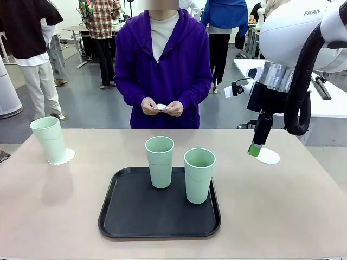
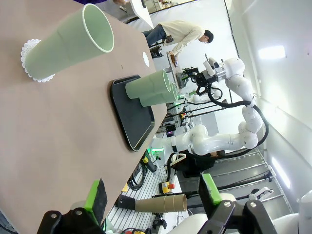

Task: Place coasters on the table and set cups on them.
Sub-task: Take one Reusable plastic cup from the Flat Tray and place it on a coaster set by the human.

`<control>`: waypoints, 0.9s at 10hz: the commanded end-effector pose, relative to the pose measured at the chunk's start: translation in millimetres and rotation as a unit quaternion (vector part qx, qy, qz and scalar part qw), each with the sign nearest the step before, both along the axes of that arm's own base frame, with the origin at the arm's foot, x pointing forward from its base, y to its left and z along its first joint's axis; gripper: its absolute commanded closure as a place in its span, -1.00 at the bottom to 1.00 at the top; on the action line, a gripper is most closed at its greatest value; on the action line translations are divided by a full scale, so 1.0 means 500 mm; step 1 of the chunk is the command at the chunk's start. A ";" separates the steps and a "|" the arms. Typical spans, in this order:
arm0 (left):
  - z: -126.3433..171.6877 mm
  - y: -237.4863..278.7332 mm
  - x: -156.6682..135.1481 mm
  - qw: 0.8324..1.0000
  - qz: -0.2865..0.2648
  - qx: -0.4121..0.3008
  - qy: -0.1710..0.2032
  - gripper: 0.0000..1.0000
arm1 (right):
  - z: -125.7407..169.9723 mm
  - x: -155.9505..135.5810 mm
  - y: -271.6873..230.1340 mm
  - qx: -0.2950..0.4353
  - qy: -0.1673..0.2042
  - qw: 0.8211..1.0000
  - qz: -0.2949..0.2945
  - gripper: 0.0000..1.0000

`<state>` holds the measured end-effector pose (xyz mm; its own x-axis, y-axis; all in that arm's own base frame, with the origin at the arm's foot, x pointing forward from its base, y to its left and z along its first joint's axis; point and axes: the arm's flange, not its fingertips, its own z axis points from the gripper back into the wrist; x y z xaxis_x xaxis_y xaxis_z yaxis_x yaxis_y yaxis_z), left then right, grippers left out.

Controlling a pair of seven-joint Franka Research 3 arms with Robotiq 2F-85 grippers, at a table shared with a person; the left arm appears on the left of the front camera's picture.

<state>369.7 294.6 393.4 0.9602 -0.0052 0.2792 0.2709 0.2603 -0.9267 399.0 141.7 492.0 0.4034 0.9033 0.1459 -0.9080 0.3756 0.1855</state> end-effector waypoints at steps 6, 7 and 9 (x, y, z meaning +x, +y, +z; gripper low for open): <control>0.004 0.002 -0.002 1.000 0.002 0.004 0.002 -1.00 | -0.182 0.030 -0.150 0.358 -0.093 0.926 0.079 -1.00; 0.004 0.002 -0.002 1.000 0.002 0.004 0.002 -1.00 | -0.195 0.036 -0.155 0.399 -0.121 0.901 0.121 -1.00; 0.004 0.002 -0.002 1.000 0.002 0.004 0.002 -1.00 | -0.226 0.048 -0.152 0.416 -0.115 0.893 0.129 -1.00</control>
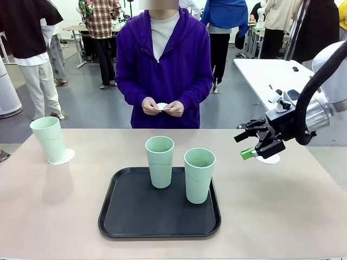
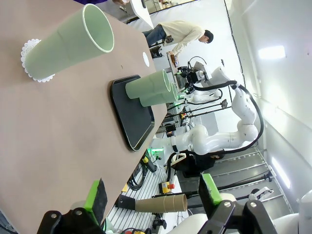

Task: Place coasters on the table and set cups on them.
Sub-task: Take one Reusable plastic cup from the Flat Tray and place it on a coaster set by the human.

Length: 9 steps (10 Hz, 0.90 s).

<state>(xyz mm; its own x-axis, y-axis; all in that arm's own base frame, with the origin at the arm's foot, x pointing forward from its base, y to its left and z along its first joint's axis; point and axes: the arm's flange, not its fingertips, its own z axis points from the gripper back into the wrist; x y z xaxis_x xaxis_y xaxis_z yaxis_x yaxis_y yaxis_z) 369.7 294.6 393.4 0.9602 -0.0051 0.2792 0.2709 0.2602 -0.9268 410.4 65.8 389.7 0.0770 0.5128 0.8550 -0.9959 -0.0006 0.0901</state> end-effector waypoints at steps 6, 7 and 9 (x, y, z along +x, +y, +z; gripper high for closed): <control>0.004 0.002 -0.002 1.000 0.002 0.004 0.002 -1.00 | -0.020 0.005 -0.003 0.002 0.004 1.000 0.009 -1.00; 0.004 0.002 -0.002 1.000 0.002 0.004 0.002 -1.00 | -0.020 0.005 -0.003 0.002 0.004 1.000 0.009 -1.00; 0.004 0.002 -0.002 1.000 0.002 0.004 0.002 -1.00 | -0.046 0.016 -0.005 0.001 -0.014 1.000 0.017 -1.00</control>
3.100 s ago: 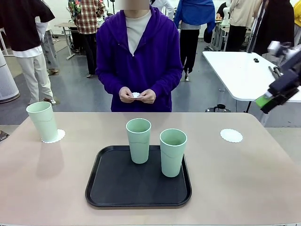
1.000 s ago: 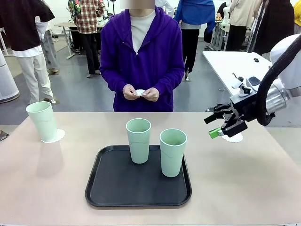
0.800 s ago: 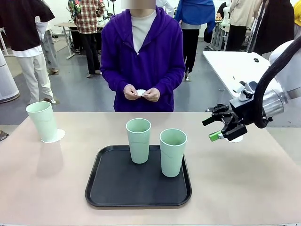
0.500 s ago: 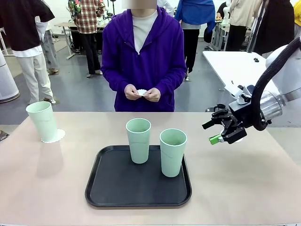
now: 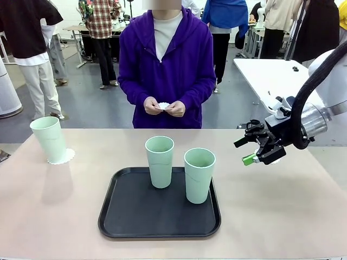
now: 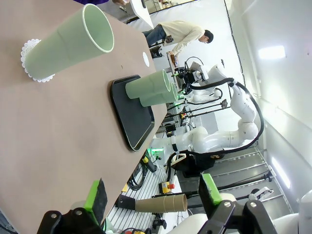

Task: Place coasters on the table and set cups on them.
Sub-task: Take one Reusable plastic cup from the Flat Tray and place it on a coaster set by the human.

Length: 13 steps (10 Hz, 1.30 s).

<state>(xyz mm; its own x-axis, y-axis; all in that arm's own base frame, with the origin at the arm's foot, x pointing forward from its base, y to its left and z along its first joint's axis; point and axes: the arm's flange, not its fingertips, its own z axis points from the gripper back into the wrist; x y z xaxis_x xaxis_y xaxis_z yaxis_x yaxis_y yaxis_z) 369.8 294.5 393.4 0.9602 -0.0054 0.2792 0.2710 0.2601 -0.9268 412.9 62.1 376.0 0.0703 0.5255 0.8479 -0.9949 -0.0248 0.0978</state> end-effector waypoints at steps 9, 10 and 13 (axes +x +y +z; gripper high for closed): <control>0.004 0.002 -0.002 1.000 0.002 0.005 0.002 -1.00 | -0.172 -0.002 0.086 0.120 0.052 0.991 -0.028 -1.00; 0.004 0.002 -0.002 1.000 0.002 0.005 0.002 -1.00 | -0.180 -0.004 0.096 0.124 0.048 0.991 -0.016 -1.00; 0.004 0.002 -0.002 1.000 0.002 0.005 0.002 -1.00 | -0.197 -0.008 0.121 0.136 0.049 0.989 0.044 -1.00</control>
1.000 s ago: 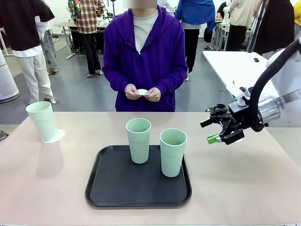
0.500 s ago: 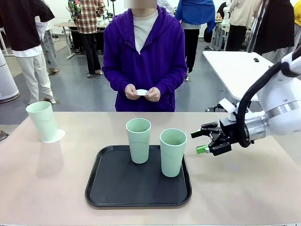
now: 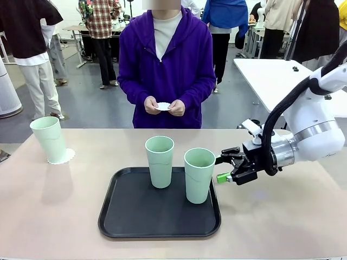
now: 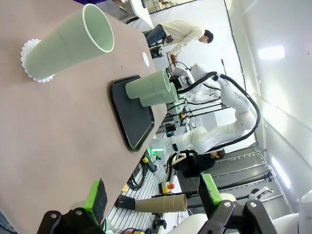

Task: Place coasters on the table and set cups on them.
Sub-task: Take one Reusable plastic cup from the Flat Tray and place it on a coaster set by the human.

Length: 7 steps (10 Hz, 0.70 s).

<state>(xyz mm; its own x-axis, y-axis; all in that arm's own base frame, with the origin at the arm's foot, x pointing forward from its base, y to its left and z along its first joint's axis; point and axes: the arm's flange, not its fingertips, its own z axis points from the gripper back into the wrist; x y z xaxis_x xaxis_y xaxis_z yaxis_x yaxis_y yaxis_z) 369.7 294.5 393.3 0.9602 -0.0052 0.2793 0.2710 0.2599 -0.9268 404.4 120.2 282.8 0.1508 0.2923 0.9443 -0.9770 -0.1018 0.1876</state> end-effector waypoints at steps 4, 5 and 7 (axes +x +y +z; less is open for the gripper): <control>0.004 0.002 -0.002 1.000 0.002 0.005 0.002 -1.00 | -0.034 0.015 0.019 -0.001 -0.013 0.998 0.058 -1.00; 0.004 0.002 -0.002 1.000 0.002 0.005 0.002 -1.00 | -0.046 0.024 0.020 0.003 -0.009 0.998 0.060 -1.00; 0.004 0.002 -0.002 1.000 0.002 0.005 0.002 -1.00 | -0.063 0.035 0.032 0.006 -0.006 0.998 0.068 -1.00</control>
